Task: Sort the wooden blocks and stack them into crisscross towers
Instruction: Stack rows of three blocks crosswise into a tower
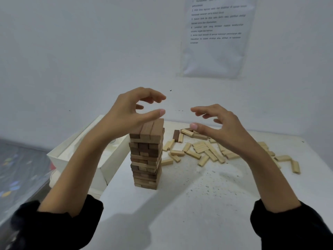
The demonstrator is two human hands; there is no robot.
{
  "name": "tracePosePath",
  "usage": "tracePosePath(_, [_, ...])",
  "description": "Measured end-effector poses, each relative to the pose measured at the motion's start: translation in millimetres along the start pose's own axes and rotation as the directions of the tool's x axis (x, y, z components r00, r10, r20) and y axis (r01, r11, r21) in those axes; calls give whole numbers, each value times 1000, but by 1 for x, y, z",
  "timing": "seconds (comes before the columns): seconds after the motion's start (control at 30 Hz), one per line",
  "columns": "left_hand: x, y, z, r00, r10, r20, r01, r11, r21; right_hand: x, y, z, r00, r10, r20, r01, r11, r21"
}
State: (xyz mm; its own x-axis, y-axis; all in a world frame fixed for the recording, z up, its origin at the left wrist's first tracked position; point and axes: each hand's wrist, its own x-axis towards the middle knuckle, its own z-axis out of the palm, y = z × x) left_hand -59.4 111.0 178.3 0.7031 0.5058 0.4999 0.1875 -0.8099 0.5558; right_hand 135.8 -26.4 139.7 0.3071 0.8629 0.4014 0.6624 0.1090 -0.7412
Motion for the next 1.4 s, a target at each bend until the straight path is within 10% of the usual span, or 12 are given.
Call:
tracePosePath(0.23, [8, 41, 80, 988, 151, -38, -146, 983, 112, -35, 37, -29, 984, 111, -136, -108, 994, 32])
tracePosePath(0.63, [-18, -26, 228, 973, -130, 189, 129, 992, 13, -82, 142, 11, 939, 283, -196, -296, 954, -40])
tracePosePath(1.17, [69, -114, 245, 759, -622, -190, 646, 756, 104, 38, 204, 66, 938, 159, -307, -229, 952, -205])
tracePosePath(1.4, [73, -132, 254, 734, -621, -275, 679, 686, 261, 81, 216, 84, 972, 158, -174, -222, 859, -461])
